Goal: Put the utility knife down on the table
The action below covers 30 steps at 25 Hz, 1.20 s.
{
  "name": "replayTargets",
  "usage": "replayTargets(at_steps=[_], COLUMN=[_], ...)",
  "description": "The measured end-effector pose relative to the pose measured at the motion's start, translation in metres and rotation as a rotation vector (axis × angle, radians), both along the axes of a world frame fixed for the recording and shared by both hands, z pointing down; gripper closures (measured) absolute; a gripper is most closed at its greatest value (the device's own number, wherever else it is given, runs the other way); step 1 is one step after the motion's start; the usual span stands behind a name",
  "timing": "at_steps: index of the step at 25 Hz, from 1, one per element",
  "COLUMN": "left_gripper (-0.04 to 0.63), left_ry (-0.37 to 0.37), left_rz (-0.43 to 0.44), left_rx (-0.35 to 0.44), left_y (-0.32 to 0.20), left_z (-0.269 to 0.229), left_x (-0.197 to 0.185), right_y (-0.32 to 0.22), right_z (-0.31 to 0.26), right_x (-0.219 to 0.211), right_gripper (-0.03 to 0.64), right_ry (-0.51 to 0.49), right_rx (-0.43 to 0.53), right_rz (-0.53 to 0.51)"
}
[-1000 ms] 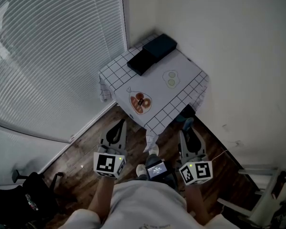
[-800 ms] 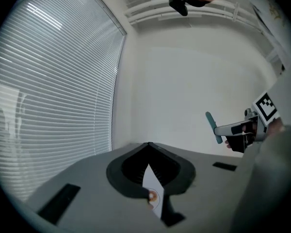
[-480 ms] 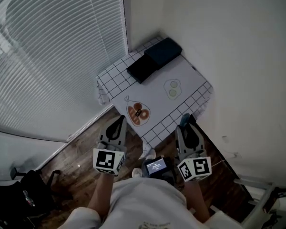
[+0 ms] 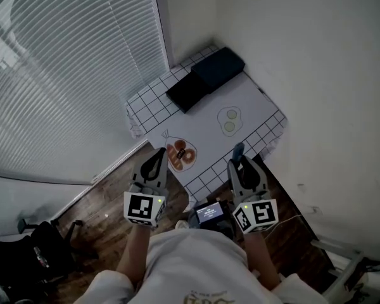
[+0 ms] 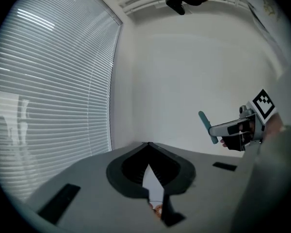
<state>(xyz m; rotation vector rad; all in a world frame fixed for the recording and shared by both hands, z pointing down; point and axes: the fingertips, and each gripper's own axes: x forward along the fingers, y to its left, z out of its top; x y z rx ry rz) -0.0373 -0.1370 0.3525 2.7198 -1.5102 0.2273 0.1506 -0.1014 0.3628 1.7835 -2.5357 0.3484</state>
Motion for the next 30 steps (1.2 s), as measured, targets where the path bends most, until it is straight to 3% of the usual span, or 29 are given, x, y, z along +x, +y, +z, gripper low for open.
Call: replayTargets(at_steps=[15,30], left_gripper=[0.588,0.588], left_ry=[-0.077,-0.073], left_rz=[-0.021,0.025], left_rx=[-0.01,-0.129], left_y=[-0.018,-0.05], left_z=[0.019,0.068], left_x=[0.002,-0.006], right_y=[-0.033,-0.05], right_z=[0.027,0.087], right_x=[0.004,-0.022], right_gripper=[0.479,0.48], right_ry=[0.041,0.105], right_rx=[-0.063,-0.222], right_rz=[-0.055,-0.099])
